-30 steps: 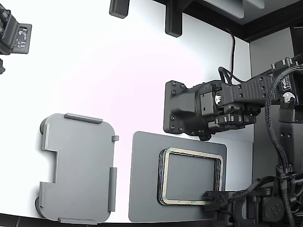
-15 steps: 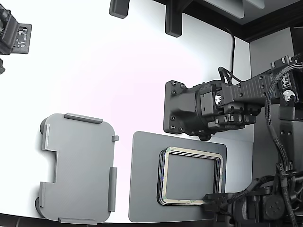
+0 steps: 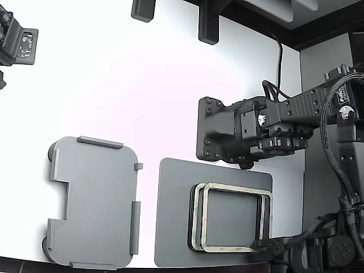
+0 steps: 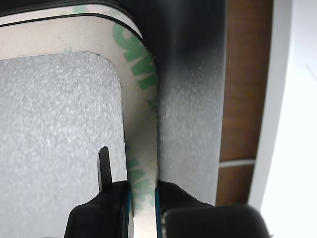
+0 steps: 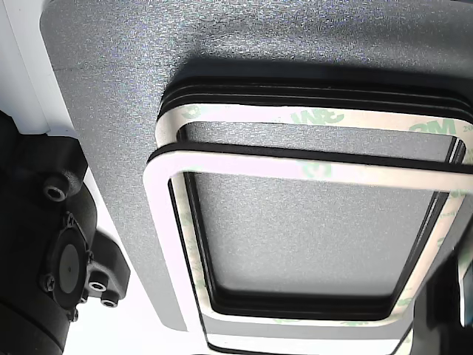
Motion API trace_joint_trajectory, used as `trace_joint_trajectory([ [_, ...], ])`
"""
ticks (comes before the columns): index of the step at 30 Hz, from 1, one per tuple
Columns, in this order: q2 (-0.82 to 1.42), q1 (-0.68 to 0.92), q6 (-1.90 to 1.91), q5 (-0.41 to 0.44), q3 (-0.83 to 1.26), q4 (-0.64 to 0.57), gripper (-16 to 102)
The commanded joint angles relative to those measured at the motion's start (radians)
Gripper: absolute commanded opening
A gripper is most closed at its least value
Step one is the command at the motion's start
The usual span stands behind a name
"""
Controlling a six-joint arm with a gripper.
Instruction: Grab top frame and put it into gray box.
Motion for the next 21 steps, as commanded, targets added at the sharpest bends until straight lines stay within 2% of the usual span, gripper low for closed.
trace_joint_trajectory([
  [1, 0.009, -0.029, 0.02, 0.02, -0.097, 0.055, -10],
  [10, -0.011, -0.16, 0.365, 0.106, -0.298, 0.146, -10],
  [14, -0.011, -0.207, 0.64, 0.202, -0.36, 0.184, -10],
  [18, 0.048, -0.236, 0.999, 0.334, -0.342, 0.15, -10],
  [21, 0.055, -0.308, 1.187, 0.376, -0.36, 0.156, -10],
])
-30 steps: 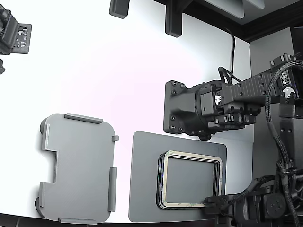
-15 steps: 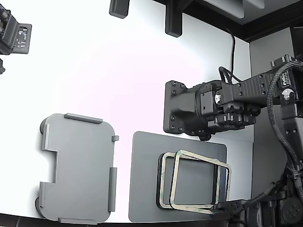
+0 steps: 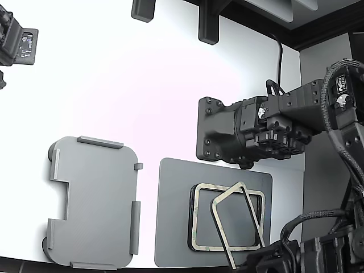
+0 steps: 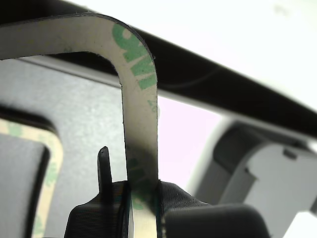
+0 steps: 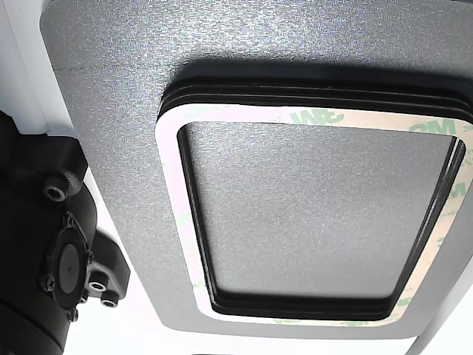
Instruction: Grab top frame and put it into gray box.
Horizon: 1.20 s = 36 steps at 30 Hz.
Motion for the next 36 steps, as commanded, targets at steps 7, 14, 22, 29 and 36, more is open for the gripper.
trace_joint_trajectory([
  [7, 0.034, -0.21, 0.718, 0.204, -0.075, 0.072, -11],
  [14, 0.038, -0.364, 1.086, 0.35, -0.06, 0.074, -12],
  [22, -0.032, -0.578, 1.327, 0.239, -0.164, 0.075, -13],
  [29, -0.066, -0.676, 1.786, 0.199, -0.189, 0.075, -13],
  [36, -0.1, -0.747, 2.281, 0.143, -0.199, 0.075, -13],
])
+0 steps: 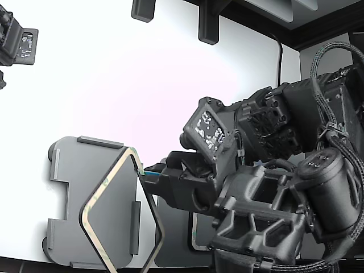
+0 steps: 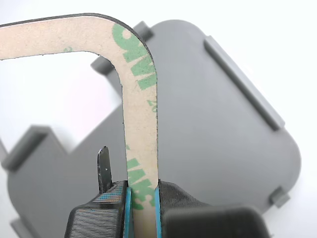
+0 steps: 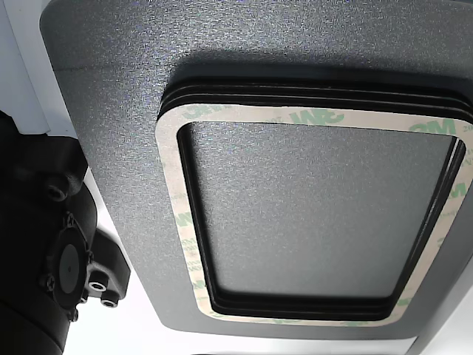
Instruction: Grab top frame and put it into gray box.
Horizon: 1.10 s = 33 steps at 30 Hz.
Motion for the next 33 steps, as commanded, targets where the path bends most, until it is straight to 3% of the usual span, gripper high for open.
trace_joint_trajectory([
  [1, 0.012, -0.032, 0.295, -0.018, -0.021, 0.011, -13],
  [16, -0.078, -0.164, 0.571, -0.337, -0.006, 0.012, -12],
  [33, -0.133, -0.186, 0.641, -0.428, 0.055, 0.012, -12],
])
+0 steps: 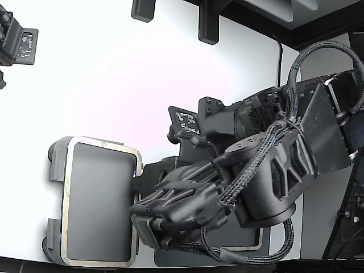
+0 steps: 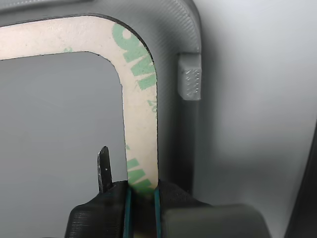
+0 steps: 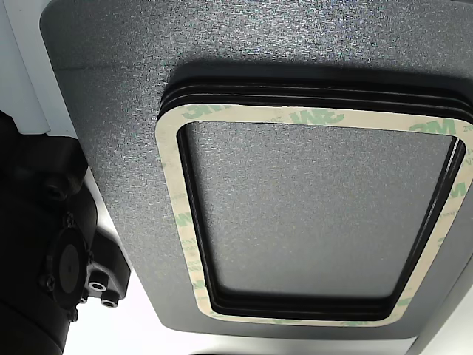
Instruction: Grab top frame and put it into gray box.
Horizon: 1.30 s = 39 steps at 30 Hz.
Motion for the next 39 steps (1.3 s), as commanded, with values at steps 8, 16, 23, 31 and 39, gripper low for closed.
trace_joint_trajectory([
  [8, -0.021, -0.025, -0.023, -0.028, -0.061, 0.012, -12],
  [16, -0.035, -0.037, -0.028, -0.034, -0.066, 0.012, -12],
  [23, -0.031, -0.041, -0.02, -0.043, -0.044, 0.012, -12],
  [31, -0.04, -0.043, -0.021, -0.044, -0.046, 0.012, -12],
  [39, -0.046, -0.046, -0.034, -0.04, -0.043, 0.012, -12],
])
